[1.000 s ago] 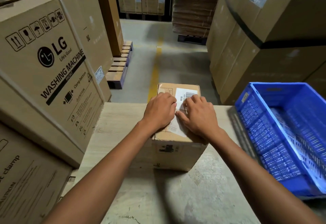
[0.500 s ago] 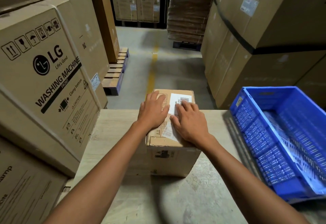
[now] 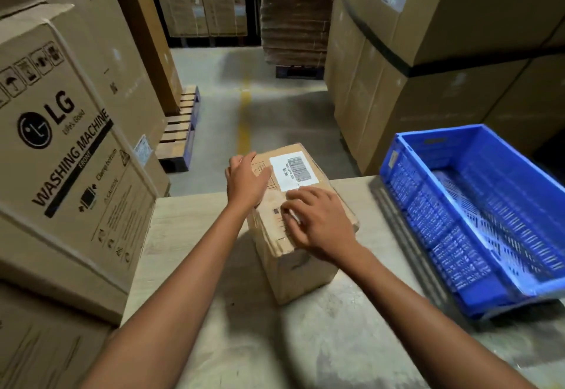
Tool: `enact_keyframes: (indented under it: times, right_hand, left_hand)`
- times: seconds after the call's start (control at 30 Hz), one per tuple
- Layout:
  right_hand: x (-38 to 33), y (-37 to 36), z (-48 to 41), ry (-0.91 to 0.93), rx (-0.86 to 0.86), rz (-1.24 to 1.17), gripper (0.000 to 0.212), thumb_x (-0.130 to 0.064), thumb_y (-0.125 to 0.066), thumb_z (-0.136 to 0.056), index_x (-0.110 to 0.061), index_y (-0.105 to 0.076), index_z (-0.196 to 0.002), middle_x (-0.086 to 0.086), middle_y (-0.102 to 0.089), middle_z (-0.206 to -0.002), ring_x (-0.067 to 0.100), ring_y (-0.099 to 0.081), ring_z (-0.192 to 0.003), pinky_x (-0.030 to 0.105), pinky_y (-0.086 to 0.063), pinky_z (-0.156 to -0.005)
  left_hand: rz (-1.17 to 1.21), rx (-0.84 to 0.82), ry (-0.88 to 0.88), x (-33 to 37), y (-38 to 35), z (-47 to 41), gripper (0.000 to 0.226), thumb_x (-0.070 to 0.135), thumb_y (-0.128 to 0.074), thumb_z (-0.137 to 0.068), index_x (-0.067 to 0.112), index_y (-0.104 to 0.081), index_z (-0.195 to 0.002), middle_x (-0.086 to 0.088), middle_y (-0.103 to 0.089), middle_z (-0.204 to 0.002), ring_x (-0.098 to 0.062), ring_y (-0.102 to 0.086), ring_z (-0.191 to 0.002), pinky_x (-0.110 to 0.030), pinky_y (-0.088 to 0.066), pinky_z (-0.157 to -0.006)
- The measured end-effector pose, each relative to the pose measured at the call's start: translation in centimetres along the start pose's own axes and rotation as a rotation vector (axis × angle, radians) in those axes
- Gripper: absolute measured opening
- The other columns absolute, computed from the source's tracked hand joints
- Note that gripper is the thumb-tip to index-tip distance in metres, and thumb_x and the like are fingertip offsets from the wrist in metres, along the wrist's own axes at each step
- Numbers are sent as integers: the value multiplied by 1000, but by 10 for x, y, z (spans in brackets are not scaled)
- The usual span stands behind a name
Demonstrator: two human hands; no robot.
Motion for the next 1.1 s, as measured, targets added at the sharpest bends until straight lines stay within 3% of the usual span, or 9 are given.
enact_keyframes:
  times: [0.1, 0.23, 0.33, 0.5, 0.63, 0.8, 0.97, 1.03, 1.1]
  right_hand:
    - [41, 11, -8, 73, -107, -48, 29, -36, -53, -89, -30, -75, -106, -10, -71, -122, 20, -64, -114, 44, -49, -92]
    - [74, 29, -16, -15, -198, -13, 41, -44, -43, -95, -33, -74, -120, -11, -66, -133, 19, -59, -127, 46, -49, -99]
    - [78, 35, -22, -118, -328, 141, 41, -46, -35, -105, -39, -62, -134, -14, -56, -145, 16, -45, -139, 44, -39, -109]
    - [76, 36, -15, -257, -242, 195, 37, -42, -39, -107, -36, -61, -136, -13, -52, -148, 17, -42, -139, 41, -34, -108]
    - [75, 38, -5, -439, -116, 162, 34, -39, -47, -102, -25, -67, -126, -4, -60, -133, 21, -49, -128, 41, -42, -99]
    - [66, 32, 31, -864, 96, -200, 51, -39, -60, -96, -20, -52, -142, 9, -45, -151, 27, -44, -137, 43, -41, -107]
    - [92, 49, 21, -905, 150, -397, 60, -30, -66, -92, -16, -47, -147, 7, -55, -145, 27, -55, -129, 45, -47, -106]
    - [111, 66, 16, -948, 239, -563, 59, -27, -66, -92, -20, -46, -147, 4, -58, -140, 21, -62, -117, 39, -57, -94]
    - [128, 85, 12, -941, 317, -696, 53, -21, -65, -93, -21, -48, -144, 0, -62, -132, 8, -65, -99, 16, -57, -71]
  left_hand:
    - [-129, 31, 77, -3, 9, 10, 64, 58, -65, -86, 22, -50, -138, -11, -45, -136, -33, -39, -128, -42, -41, -98]
    - [-273, -102, 161, -15, 19, 7, 94, 90, -57, -63, 21, -55, -127, -9, -58, -127, -34, -54, -118, -45, -51, -90]
    - [-339, -171, 158, -13, 17, 17, 95, 94, -51, -64, 19, -59, -123, -7, -64, -122, -34, -60, -111, -38, -47, -79]
    - [-384, -213, 201, -10, 17, 30, 106, 102, -43, -55, 15, -62, -112, -7, -67, -105, -32, -66, -91, -40, -55, -81]
    - [-334, -164, 147, -4, 13, 35, 86, 91, -49, -71, 18, -59, -116, -7, -66, -113, -34, -62, -105, -38, -50, -81]
    - [307, -114, 262, -10, 0, 42, 48, 64, -62, -70, 21, -68, -92, 3, -73, -94, -28, -68, -95, -45, -56, -87]
    - [456, -149, 272, 8, -6, 37, 32, 46, -64, -68, 21, -69, -87, 1, -76, -92, -25, -72, -90, -52, -57, -88]
    - [456, -136, 226, 35, -7, 38, 33, 46, -61, -70, 25, -68, -95, 3, -76, -98, -23, -71, -93, -49, -57, -89]
    - [419, -82, 165, 69, -8, 38, 40, 48, -56, -72, 28, -65, -105, 2, -73, -106, -24, -69, -97, -47, -57, -89]
Point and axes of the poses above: each hand's wrist, its own z-axis away from the middle knuckle, its own y-axis out of the back of the hand, x = y × z, the point moved 3 cm from there along -z, towards the middle knuckle
